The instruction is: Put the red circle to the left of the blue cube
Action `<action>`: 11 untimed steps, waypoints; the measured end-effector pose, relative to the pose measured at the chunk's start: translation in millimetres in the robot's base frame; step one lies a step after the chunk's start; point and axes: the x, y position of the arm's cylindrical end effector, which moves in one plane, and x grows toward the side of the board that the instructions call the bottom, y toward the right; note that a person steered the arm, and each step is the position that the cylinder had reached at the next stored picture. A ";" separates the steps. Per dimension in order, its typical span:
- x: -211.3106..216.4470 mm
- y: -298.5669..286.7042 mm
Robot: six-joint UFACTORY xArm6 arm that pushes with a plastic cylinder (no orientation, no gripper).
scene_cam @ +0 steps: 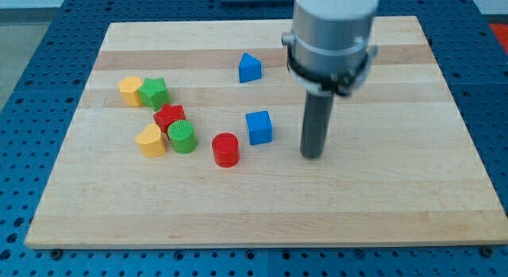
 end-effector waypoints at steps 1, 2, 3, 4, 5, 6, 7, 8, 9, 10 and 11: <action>42.1 -48.2; 36.3 -132.2; -4.1 -159.9; -45.1 -154.1; -32.1 -152.9; -5.0 -152.8; -2.0 -150.7; 2.7 -143.9; 25.7 -133.0; 31.9 -110.5; 13.0 -92.9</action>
